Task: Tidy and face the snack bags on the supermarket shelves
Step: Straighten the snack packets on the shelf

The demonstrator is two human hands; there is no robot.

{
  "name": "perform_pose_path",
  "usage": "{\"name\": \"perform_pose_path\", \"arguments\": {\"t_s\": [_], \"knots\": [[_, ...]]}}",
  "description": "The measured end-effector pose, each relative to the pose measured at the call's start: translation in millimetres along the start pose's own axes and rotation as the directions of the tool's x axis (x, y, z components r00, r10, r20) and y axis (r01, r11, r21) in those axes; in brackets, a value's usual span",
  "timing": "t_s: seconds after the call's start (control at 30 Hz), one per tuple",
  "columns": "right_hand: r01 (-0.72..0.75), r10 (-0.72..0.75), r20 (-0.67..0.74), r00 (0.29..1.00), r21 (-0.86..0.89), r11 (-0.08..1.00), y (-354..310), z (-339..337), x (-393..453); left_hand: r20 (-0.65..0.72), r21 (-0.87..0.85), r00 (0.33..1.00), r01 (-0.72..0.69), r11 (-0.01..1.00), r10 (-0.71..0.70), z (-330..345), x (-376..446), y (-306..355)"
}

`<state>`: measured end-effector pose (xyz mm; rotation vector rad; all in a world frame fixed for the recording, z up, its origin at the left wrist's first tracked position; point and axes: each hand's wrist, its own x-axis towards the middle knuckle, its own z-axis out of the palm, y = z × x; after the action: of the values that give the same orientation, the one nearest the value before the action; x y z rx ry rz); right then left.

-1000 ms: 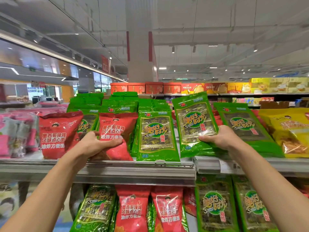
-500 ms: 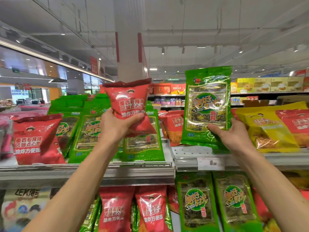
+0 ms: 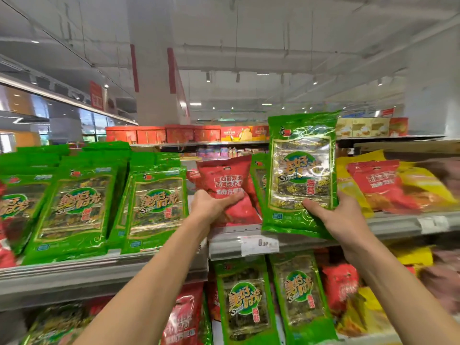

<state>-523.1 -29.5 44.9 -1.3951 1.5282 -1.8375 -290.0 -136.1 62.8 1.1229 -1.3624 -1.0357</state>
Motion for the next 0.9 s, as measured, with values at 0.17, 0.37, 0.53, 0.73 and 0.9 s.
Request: {"name": "perform_pose_path", "arguments": {"t_s": [0.17, 0.37, 0.53, 0.73, 0.9], "knots": [[-0.041, 0.041, 0.035, 0.999, 0.004, 0.999, -4, 12, -4, 0.069, 0.132, 0.997, 0.016, 0.991, -0.026, 9, -5, 1], [-0.019, 0.012, 0.104, 0.994, 0.063, 0.998, -19, 47, -16, 0.017, 0.399, 0.974, -0.214, 0.892, 0.226, -29, -21, -3], [0.037, -0.062, 0.159, 0.985, 0.159, 0.987, -39, 112, -33, -0.104, 0.653, 0.84, -0.346, 0.673, 0.532, -112, -59, -20], [0.014, -0.055, 0.273, 0.96, 0.151, 0.988, -64, 216, -61, -0.129, 0.941, 0.749, -0.116, 0.319, 0.65, -237, -103, -63], [0.02, -0.033, 0.36, 0.933, 0.041, 0.999, -91, 311, -94, -0.076, 0.989, 0.699, -0.041, 0.145, 0.711, -305, -119, -81]]}}
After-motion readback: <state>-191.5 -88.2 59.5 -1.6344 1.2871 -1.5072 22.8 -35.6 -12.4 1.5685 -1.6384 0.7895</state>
